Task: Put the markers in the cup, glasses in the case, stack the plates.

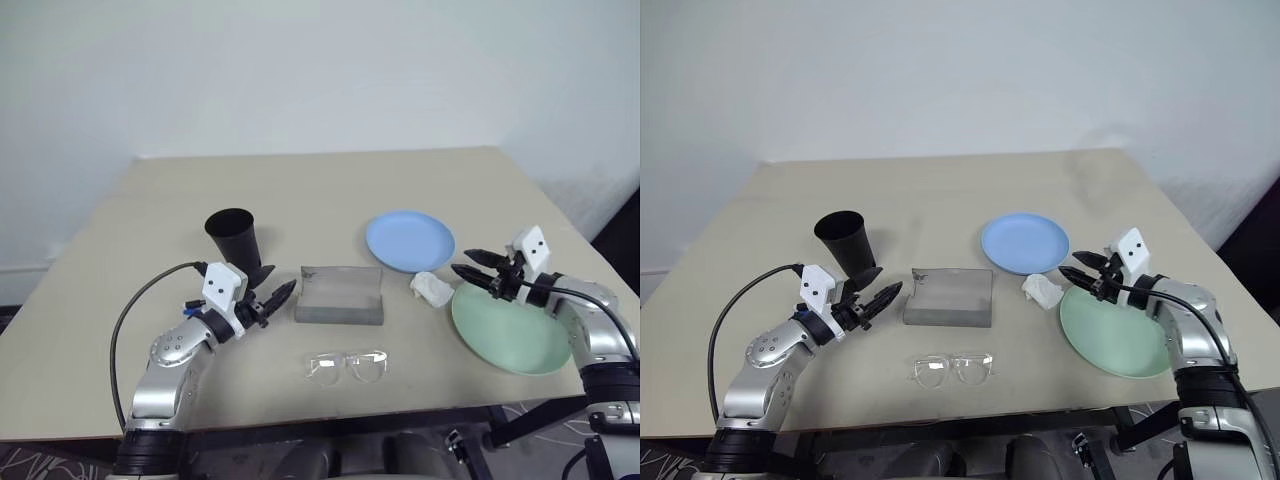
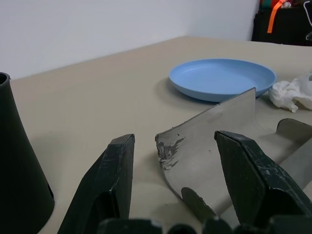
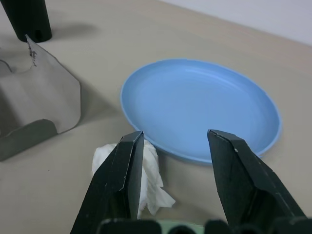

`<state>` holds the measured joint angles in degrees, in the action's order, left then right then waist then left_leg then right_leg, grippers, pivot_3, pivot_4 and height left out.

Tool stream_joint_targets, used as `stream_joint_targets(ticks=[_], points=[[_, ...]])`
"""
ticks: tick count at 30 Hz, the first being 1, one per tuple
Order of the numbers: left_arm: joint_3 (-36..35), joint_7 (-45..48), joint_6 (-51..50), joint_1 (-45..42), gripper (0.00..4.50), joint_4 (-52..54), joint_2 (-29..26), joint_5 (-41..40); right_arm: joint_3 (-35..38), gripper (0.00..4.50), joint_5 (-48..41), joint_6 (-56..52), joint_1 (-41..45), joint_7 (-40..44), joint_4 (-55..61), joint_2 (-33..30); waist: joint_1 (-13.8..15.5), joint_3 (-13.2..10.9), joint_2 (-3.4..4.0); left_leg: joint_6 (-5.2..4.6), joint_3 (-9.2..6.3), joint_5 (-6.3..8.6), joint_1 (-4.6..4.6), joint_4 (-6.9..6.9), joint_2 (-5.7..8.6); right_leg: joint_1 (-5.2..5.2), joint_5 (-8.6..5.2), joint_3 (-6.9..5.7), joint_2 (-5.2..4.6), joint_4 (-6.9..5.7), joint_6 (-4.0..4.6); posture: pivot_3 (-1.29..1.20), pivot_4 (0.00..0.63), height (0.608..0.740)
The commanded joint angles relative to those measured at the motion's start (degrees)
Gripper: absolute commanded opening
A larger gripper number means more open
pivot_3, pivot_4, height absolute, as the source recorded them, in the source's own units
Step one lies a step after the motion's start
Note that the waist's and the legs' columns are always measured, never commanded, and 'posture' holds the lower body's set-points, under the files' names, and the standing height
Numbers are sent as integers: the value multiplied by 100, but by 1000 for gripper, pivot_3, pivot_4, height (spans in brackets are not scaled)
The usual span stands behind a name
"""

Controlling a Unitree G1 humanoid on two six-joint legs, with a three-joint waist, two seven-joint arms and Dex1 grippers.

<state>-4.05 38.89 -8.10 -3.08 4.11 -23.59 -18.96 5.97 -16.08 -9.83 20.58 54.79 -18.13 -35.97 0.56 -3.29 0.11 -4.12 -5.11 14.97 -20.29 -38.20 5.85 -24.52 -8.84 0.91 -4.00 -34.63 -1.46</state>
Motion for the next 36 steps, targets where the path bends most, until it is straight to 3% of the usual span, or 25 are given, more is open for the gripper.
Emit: stream_joint_targets(ticks=[1,3,6,11,20,36], points=[[17,72,-39,-111,2723,349,1,-143,175,2243,-78,-5,71,59,80,-200,0,0,0,0,0,0,0,0,-1,0,0,0,0,1,0,0,0,740],[204,153,-143,-59,2723,512,43,-154,223,2243,-73,17,123,218,-137,-393,-1,-1,1,0,0,0,-3,0,-1,-1,0,-1,0,3,0,0,0,740],[325,225,-225,-10,2723,603,46,-123,254,2811,-64,0,197,359,-413,-624,0,-1,1,-2,1,1,-6,0,-1,-1,0,-2,-1,9,0,0,0,740],[372,205,-358,72,2723,795,69,-124,154,4414,334,365,428,284,-1270,-1029,-2,-1,1,-2,6,2,-8,0,-7,-1,0,-3,1,14,0,0,0,740],[452,408,-607,79,2723,1063,9,-195,80,4414,449,-338,869,649,-2357,-1379,-3,-4,6,-3,27,1,-8,0,-26,5,-1,-11,5,36,1,0,0,740],[603,493,-633,-102,2723,906,14,-146,-50,4414,735,-729,1283,856,-3518,-1352,-1,-3,11,-13,27,7,-15,0,-28,10,3,-14,6,67,-1,0,0,740]])
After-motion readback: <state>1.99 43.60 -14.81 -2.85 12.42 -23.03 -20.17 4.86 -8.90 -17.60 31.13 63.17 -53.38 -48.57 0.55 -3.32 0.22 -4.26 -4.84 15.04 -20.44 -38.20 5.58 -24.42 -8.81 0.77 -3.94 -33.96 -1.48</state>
